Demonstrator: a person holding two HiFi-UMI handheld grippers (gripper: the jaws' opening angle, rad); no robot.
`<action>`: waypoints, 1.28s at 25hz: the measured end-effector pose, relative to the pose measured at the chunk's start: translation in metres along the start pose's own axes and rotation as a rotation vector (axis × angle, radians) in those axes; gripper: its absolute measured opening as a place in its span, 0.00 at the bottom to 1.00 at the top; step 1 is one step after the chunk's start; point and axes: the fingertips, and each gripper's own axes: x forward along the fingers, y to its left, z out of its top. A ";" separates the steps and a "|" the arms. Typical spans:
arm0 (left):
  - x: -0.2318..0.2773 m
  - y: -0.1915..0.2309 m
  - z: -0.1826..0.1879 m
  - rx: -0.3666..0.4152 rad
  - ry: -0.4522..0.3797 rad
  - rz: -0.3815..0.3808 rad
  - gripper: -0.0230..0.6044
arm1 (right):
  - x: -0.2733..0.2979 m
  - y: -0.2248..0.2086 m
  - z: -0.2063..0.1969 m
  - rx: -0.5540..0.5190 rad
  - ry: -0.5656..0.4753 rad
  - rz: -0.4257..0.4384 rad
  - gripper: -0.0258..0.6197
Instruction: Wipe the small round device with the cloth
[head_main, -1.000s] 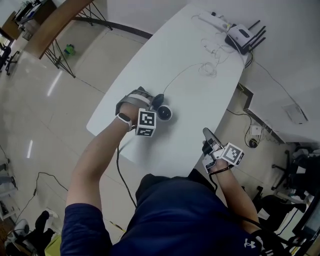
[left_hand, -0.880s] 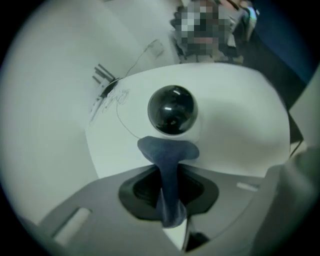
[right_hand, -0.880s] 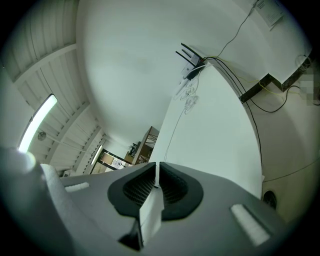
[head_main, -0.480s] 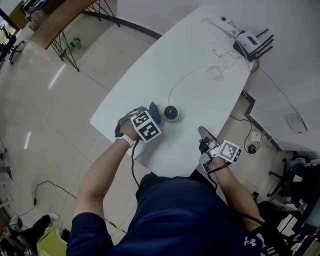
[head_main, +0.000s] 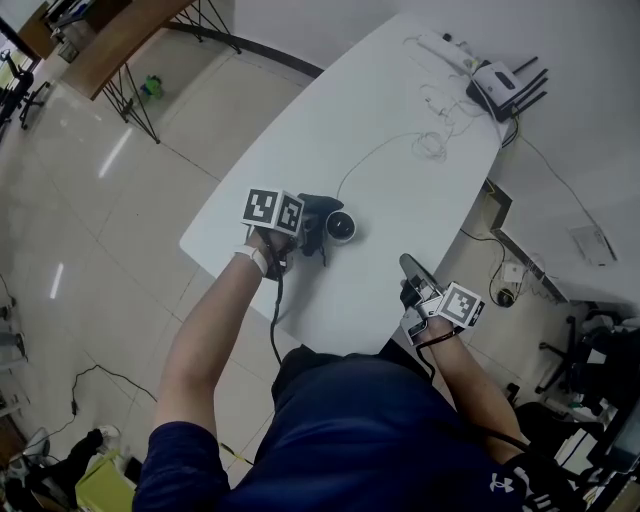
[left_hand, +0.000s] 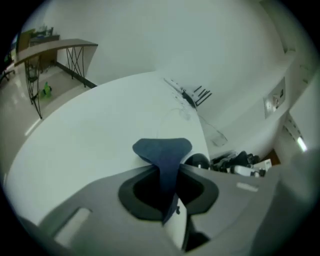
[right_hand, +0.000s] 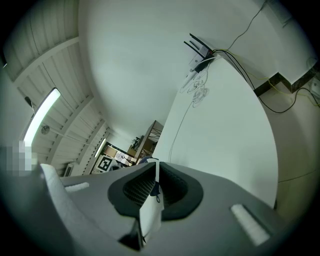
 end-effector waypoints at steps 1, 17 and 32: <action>-0.001 -0.007 0.002 -0.010 -0.023 -0.019 0.13 | 0.000 -0.001 0.001 0.000 -0.002 0.001 0.09; 0.013 -0.117 -0.087 0.698 -0.098 0.121 0.13 | 0.017 0.010 -0.012 -0.041 0.062 0.019 0.09; -0.069 -0.085 -0.115 -0.233 -0.378 -0.333 0.12 | 0.027 0.111 -0.025 -0.585 0.086 0.072 0.08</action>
